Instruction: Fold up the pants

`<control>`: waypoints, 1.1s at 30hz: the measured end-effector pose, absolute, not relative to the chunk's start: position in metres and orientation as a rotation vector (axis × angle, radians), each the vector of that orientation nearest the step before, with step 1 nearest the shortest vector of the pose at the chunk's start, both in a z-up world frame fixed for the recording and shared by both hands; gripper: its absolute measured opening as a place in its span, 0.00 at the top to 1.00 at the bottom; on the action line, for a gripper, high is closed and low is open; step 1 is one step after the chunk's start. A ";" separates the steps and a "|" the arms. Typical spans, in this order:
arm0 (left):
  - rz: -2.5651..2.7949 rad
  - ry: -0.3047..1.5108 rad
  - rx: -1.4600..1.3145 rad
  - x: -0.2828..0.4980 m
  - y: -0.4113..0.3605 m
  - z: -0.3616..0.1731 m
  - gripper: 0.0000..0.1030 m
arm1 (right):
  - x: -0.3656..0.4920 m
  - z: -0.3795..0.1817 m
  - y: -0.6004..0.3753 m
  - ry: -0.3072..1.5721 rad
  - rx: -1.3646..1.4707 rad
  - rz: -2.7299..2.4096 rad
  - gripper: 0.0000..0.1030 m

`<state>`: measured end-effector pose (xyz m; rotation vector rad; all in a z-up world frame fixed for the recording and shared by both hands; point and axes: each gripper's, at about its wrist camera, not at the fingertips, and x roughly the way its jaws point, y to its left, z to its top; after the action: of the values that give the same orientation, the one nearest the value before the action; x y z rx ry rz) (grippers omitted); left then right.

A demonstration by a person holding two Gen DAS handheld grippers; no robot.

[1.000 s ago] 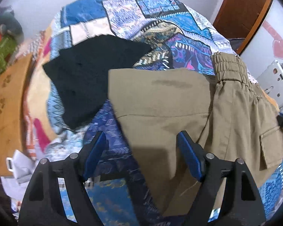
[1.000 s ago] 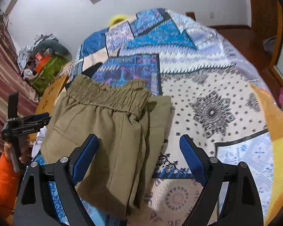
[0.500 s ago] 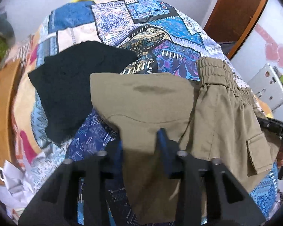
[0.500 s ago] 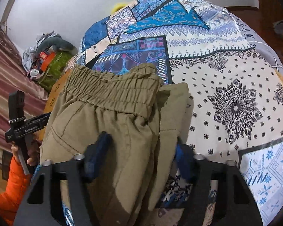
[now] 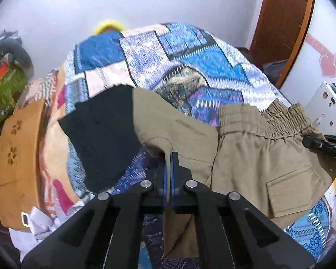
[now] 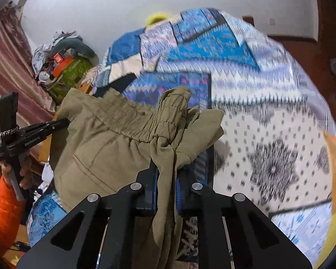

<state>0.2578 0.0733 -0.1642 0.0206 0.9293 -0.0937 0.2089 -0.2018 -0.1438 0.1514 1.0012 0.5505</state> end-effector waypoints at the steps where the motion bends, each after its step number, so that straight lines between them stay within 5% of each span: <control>1: -0.085 0.914 0.028 0.258 0.074 -0.157 0.99 | 0.210 -0.138 -0.199 0.987 0.140 0.555 0.90; 12: -0.049 0.882 0.001 0.270 0.104 -0.130 0.94 | 0.239 -0.097 -0.165 0.876 0.064 0.614 0.91; 17: -0.028 0.982 -0.086 0.284 0.126 -0.177 0.41 | 0.241 -0.122 -0.176 0.936 0.070 0.584 0.91; 30: -0.205 1.199 -0.350 0.320 0.124 -0.260 0.35 | 0.245 -0.162 -0.195 1.043 0.114 0.561 0.90; 33: -0.230 1.186 -0.356 0.322 0.120 -0.258 0.52 | 0.247 -0.168 -0.197 1.058 0.118 0.556 0.90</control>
<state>0.3217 0.1200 -0.2578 -0.3562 1.1862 -0.2296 0.2466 -0.1971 -0.1684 0.1176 1.0577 0.5561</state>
